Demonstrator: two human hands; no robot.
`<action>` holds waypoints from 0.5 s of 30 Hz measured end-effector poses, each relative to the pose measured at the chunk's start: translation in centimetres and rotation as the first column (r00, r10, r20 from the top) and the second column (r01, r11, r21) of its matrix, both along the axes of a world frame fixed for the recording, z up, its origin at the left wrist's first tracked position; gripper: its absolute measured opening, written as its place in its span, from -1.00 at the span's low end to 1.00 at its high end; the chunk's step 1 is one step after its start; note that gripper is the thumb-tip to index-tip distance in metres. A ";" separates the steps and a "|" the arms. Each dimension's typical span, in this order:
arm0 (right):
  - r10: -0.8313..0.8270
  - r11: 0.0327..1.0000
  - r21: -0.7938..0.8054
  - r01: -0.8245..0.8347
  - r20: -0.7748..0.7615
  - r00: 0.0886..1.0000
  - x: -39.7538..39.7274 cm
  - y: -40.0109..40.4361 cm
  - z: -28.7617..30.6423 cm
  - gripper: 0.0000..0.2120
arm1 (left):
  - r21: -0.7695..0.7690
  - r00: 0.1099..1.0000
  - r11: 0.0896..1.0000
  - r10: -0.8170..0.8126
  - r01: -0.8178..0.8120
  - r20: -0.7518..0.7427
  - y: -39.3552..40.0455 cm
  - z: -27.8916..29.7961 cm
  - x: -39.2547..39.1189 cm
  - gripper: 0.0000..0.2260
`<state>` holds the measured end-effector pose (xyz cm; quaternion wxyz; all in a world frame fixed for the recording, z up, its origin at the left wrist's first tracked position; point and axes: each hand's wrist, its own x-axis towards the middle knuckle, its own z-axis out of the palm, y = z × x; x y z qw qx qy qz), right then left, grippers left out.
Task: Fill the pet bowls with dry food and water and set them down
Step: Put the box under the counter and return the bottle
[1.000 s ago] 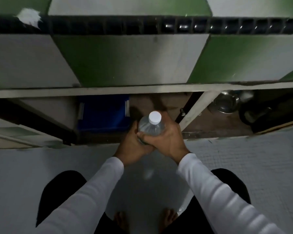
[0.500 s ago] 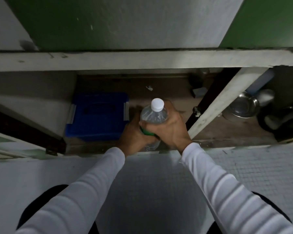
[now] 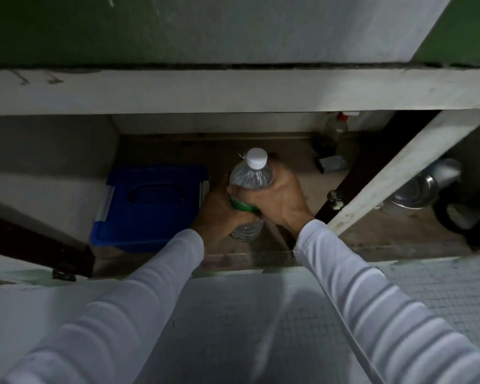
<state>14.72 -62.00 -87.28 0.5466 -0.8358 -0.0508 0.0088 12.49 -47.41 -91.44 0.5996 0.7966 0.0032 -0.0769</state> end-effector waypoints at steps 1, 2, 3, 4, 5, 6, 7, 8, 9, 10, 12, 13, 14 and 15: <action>-0.003 1.000 0.005 0.003 0.001 1.000 0.3 0.1 -0.1 -0.42 | -0.007 1.000 1.000 -0.005 0.005 -0.002 0.0 -0.1 0.3 -0.12; -0.005 1.000 0.007 0.005 0.000 1.000 0.6 0.1 -0.3 -0.45 | -0.014 1.000 1.000 -0.006 0.006 -0.004 0.1 -0.4 0.7 -0.12; -0.006 1.000 0.003 0.006 -0.004 1.000 0.9 0.2 -0.4 -0.45 | -0.014 1.000 1.000 -0.004 0.004 -0.007 0.2 -0.6 1.0 -0.10; -0.006 1.000 -0.003 0.006 -0.009 1.000 1.1 0.3 -0.6 -0.43 | -0.011 1.000 1.000 -0.006 0.006 -0.006 0.3 -0.8 1.4 -0.09; -0.005 1.000 -0.006 0.005 -0.014 1.000 1.4 0.4 -0.8 -0.41 | -0.005 1.000 1.000 -0.010 0.010 -0.006 0.4 -0.9 1.7 -0.08; -0.004 1.000 -0.001 0.004 -0.025 1.000 1.5 0.5 -1.0 -0.40 | -0.003 1.000 1.000 -0.013 0.013 -0.009 0.5 -1.1 1.9 -0.07; -0.005 1.000 0.006 0.005 -0.033 0.999 1.7 0.6 -1.1 -0.41 | 0.000 1.000 1.000 -0.013 0.013 -0.015 0.5 -1.2 2.1 -0.05; -0.009 1.000 0.007 0.009 -0.039 0.999 1.8 0.7 -1.2 -0.43 | 0.000 1.000 1.000 -0.009 0.009 -0.016 0.6 -1.3 2.4 -0.04; -0.011 1.000 0.006 0.011 -0.042 0.999 2.0 0.7 -1.3 -0.45 | 0.003 1.000 1.000 -0.005 0.006 -0.014 0.6 -1.4 2.6 -0.02; -0.015 1.000 0.001 0.015 -0.050 0.999 2.2 0.8 -1.4 -0.48 | 0.008 1.000 1.000 -0.003 0.003 -0.012 0.7 -1.5 2.8 -0.01; -0.025 1.000 -0.001 0.025 -0.071 0.997 2.6 0.8 -1.5 -0.52 | 0.022 1.000 1.000 -0.005 0.006 -0.015 0.8 -1.7 3.2 0.00; -0.031 1.000 -0.001 0.031 -0.079 0.996 2.8 0.8 -1.5 -0.52 | 0.031 1.000 0.999 -0.008 0.009 -0.020 0.8 -1.6 3.4 -0.02; -0.036 0.999 -0.001 0.036 -0.084 0.996 3.0 0.8 -1.6 -0.52 | 0.037 1.000 0.999 -0.010 0.011 -0.027 0.8 -1.7 3.7 -0.04; -0.039 0.999 -0.006 0.038 -0.082 0.996 3.2 0.8 -1.6 -0.52 | 0.051 0.999 0.999 -0.013 0.015 -0.031 0.8 -1.8 3.9 -0.09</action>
